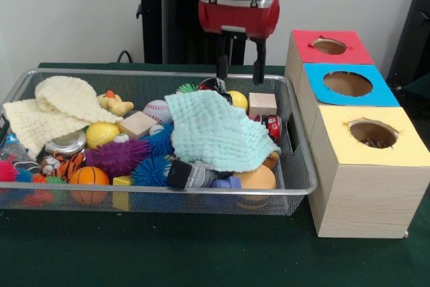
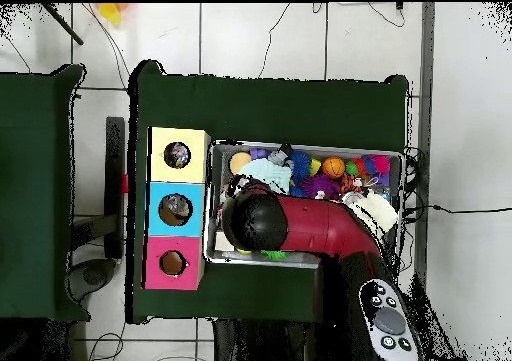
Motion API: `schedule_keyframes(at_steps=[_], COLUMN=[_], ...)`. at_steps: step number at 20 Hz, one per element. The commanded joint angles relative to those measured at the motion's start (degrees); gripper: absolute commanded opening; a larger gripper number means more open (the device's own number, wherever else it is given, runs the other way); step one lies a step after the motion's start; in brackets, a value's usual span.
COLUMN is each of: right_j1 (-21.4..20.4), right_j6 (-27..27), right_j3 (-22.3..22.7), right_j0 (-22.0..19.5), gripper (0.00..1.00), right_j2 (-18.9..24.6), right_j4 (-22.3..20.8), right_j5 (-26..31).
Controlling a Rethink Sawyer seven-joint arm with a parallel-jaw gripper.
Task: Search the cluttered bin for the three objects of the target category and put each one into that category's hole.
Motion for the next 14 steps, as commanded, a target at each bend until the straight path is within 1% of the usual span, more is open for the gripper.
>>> schedule_keyframes(at_steps=[1, 3, 6, 11, 12, 14], right_j1=[6.7, 6.9, 5.6, -1.6, -2.9, -5.3], right_j6=[1.0, 0.3, -0.8, -2.7, -2.8, -2.4], right_j3=[4.5, 6.0, 9.4, 15.7, 17.2, 20.6], right_j0=[-1.1, -2.4, -4.7, -7.9, -8.7, -10.1], gripper=[1.0, 1.0, 1.0, 1.0, 1.0, 1.0], right_j2=[3.9, 5.0, 6.8, 9.6, 10.3, 11.4], right_j4=[-5.3, -5.8, -6.8, -7.7, -7.9, -8.9], right_j5=[-8.7, -9.4, -9.9, -7.5, -7.6, -9.5])
